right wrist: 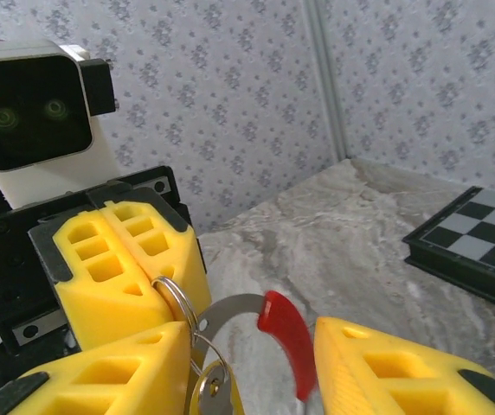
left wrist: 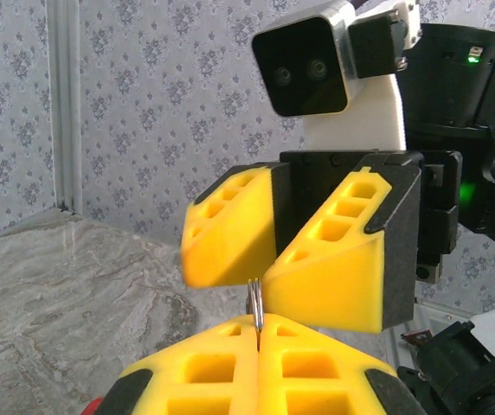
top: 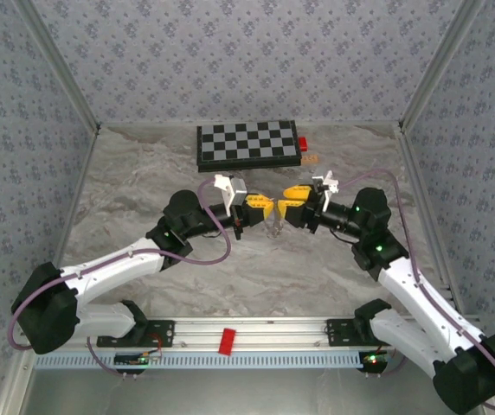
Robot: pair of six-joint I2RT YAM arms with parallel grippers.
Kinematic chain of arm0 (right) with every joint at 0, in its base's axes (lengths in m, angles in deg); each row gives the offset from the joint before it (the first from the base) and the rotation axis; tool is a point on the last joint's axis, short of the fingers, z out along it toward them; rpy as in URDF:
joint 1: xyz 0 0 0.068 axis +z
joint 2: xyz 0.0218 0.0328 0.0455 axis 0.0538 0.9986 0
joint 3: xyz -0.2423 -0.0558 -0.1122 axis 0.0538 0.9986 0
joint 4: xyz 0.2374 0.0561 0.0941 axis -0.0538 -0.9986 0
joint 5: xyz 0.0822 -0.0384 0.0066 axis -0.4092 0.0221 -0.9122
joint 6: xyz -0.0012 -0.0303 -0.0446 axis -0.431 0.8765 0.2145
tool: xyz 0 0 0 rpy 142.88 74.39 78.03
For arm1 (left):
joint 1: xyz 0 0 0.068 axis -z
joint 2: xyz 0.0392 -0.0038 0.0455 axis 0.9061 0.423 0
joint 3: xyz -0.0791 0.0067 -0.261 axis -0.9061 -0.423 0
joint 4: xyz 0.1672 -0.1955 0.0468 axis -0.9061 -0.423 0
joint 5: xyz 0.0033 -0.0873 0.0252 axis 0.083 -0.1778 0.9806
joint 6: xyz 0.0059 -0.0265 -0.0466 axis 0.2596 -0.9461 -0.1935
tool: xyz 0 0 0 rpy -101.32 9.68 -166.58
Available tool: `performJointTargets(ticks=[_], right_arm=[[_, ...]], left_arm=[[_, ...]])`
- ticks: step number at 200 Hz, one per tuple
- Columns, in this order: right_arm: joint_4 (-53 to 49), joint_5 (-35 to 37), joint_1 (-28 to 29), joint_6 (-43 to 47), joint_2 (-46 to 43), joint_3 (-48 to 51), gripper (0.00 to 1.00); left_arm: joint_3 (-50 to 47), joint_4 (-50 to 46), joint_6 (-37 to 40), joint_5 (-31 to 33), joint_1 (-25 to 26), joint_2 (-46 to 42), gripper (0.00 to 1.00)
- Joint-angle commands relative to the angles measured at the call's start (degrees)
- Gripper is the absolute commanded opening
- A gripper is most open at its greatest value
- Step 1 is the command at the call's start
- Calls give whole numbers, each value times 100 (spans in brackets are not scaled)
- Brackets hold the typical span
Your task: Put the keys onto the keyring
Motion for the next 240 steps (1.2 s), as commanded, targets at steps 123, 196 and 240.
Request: performJointTargets(ticks=[123,196,240], right_arm=[[390,-930,-18,-270,382,-331,23],[96,-1082,-22,-59,346,-366,0],[-789,-1064,-158,604,226,-522,0]], left_arm=[[143,206,-12,-168,27,-38,0],[144,178,-6,-165,29,-45,0],[217,-391,96,-154,-52,-159,1]])
